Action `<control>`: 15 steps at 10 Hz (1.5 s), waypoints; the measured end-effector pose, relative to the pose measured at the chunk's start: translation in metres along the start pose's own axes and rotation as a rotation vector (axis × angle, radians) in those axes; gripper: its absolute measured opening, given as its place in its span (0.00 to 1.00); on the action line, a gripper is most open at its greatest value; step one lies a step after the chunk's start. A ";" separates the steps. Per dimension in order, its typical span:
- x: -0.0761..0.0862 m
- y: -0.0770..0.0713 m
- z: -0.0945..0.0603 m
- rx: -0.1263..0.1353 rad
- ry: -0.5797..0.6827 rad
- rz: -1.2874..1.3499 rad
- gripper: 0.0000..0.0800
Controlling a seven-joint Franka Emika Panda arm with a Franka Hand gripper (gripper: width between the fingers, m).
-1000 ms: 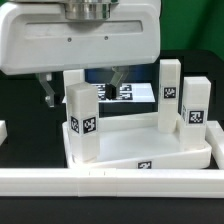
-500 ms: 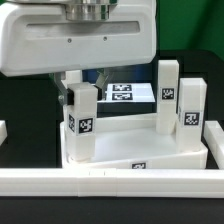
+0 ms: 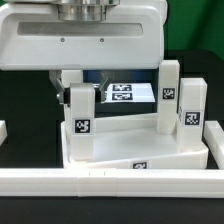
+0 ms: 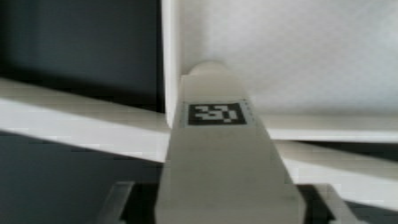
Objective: Assemble desk
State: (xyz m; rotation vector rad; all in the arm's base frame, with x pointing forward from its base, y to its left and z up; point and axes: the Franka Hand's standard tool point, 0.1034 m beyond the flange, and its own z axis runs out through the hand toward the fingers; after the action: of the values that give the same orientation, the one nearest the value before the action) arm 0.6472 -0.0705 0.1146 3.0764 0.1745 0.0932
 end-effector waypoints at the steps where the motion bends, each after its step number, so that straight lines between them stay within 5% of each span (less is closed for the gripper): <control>1: 0.000 0.000 0.000 0.000 0.000 0.123 0.36; 6: -0.001 0.000 0.002 0.021 -0.002 0.654 0.36; 15: 0.003 -0.005 0.003 0.011 -0.041 1.226 0.36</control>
Offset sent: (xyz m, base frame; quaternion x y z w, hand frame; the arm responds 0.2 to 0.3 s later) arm -0.0122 0.0052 -0.0080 0.0024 -0.0241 0.3098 0.9505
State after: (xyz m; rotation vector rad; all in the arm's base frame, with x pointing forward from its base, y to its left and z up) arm 0.6498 -0.0656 0.1119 2.6629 -1.6556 0.0693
